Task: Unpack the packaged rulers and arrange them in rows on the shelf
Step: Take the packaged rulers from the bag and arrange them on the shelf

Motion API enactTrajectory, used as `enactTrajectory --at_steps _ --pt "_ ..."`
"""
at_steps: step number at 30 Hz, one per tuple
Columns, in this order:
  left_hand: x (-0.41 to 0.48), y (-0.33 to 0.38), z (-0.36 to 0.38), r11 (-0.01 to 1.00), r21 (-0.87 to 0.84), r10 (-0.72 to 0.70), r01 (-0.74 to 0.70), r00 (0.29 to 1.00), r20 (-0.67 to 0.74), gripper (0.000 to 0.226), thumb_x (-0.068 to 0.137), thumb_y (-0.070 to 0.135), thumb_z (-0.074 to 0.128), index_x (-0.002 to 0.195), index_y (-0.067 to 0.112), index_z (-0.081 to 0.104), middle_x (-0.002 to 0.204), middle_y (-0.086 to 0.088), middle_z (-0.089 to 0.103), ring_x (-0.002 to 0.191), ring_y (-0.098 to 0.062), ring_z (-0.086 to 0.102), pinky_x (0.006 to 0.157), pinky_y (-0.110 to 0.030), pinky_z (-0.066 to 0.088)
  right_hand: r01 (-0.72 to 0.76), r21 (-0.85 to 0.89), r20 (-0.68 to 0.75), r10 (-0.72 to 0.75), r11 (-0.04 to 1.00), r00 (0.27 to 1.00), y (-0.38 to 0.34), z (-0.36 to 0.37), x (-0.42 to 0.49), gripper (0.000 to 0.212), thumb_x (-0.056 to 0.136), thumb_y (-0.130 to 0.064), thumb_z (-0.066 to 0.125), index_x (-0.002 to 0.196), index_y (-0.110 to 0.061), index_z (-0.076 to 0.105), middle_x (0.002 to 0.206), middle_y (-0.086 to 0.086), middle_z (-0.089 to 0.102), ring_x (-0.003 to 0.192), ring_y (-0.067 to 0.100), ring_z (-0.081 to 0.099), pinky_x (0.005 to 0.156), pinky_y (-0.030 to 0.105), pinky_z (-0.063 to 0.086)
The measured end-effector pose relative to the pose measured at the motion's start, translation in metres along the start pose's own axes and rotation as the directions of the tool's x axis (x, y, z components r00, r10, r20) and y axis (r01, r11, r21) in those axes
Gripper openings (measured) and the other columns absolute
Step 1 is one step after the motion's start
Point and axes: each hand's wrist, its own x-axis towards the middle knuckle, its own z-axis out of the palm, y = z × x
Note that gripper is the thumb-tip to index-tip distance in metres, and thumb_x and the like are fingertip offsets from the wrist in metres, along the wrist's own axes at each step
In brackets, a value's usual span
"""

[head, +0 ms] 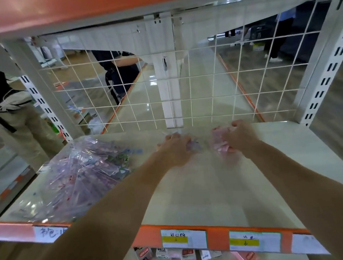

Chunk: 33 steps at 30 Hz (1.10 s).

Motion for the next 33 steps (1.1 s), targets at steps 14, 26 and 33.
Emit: enactTrajectory --at_steps 14,26,33 --pt "-0.012 -0.068 -0.043 0.975 -0.222 -0.046 0.024 0.994 -0.098 0.046 0.090 0.007 0.054 0.136 0.010 0.050 0.141 -0.009 0.048 0.129 -0.025 0.046 0.104 -0.027 0.034 0.083 -0.331 0.186 -0.022 0.940 0.982 -0.013 0.004 -0.003 0.029 0.084 -0.007 0.063 0.109 0.006 0.062 0.108 0.023 0.065 0.087 0.030 0.063 0.077 0.031 0.048" --pt "-0.107 -0.135 -0.056 0.949 0.266 -0.210 0.169 0.969 0.134 0.080 0.067 0.079 0.051 0.135 0.038 0.044 0.150 0.004 0.035 0.141 -0.026 0.025 0.112 -0.053 0.021 0.641 -0.406 0.644 -0.293 0.652 0.707 -0.069 0.100 -0.107 0.036 0.091 -0.028 0.052 0.120 -0.008 0.062 0.126 0.013 0.059 0.118 0.028 0.054 0.092 0.030 0.042" --pt "-0.141 -0.167 -0.057 0.978 0.081 -0.198 0.190 0.975 0.097 0.080 0.079 0.058 0.062 0.145 0.021 0.036 0.152 -0.004 0.032 0.139 -0.022 0.030 0.114 -0.034 0.026 0.724 -0.457 0.721 -0.262 0.516 0.641 -0.060 0.143 -0.133 0.059 0.085 -0.039 0.060 0.136 -0.016 0.042 0.131 0.014 0.047 0.117 0.032 0.048 0.090 0.033 0.041"
